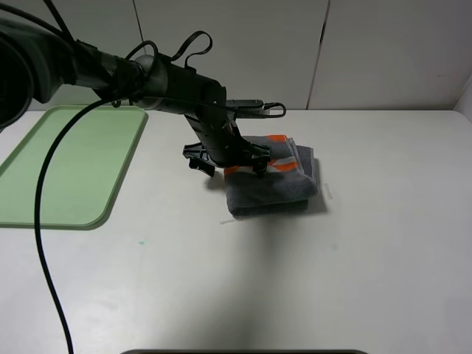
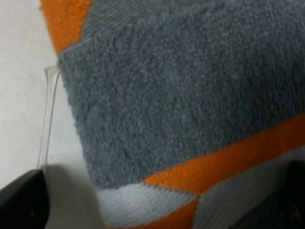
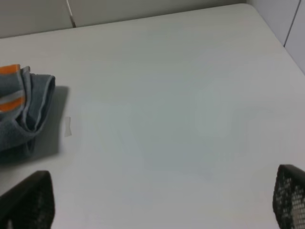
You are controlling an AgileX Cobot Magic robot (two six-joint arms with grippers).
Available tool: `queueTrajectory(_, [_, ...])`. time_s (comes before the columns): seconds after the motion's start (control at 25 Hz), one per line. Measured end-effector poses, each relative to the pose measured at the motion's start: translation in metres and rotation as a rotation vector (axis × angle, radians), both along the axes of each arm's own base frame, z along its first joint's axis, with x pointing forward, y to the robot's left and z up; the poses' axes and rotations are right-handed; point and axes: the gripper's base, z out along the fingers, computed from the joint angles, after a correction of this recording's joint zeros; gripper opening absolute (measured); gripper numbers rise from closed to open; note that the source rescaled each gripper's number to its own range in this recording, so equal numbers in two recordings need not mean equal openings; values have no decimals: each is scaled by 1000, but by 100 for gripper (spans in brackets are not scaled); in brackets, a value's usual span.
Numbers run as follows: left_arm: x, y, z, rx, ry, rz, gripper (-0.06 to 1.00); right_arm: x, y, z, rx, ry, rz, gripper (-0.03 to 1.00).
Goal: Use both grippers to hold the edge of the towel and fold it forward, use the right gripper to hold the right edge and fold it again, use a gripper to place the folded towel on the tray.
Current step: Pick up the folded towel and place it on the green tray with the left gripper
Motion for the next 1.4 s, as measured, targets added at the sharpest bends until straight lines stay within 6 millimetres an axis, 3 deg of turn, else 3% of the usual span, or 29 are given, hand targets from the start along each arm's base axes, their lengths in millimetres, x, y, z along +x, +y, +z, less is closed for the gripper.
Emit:
queueTrajectory(0.36, [0, -1, -1, -4, 2, 2, 100, 0, 0, 0, 0, -1, 0, 100])
queueTrajectory(0.48, [0, -1, -1, -3, 2, 0, 95, 0, 0, 0, 0, -1, 0, 100])
queueTrajectory(1.04, [-1, -12, -6, -63, -17, 15, 24, 0, 0, 0, 1, -1, 0, 100])
queueTrajectory(1.4, [-2, -11, -6, -62, -6, 20, 22, 0, 0, 0, 1, 0, 0, 100])
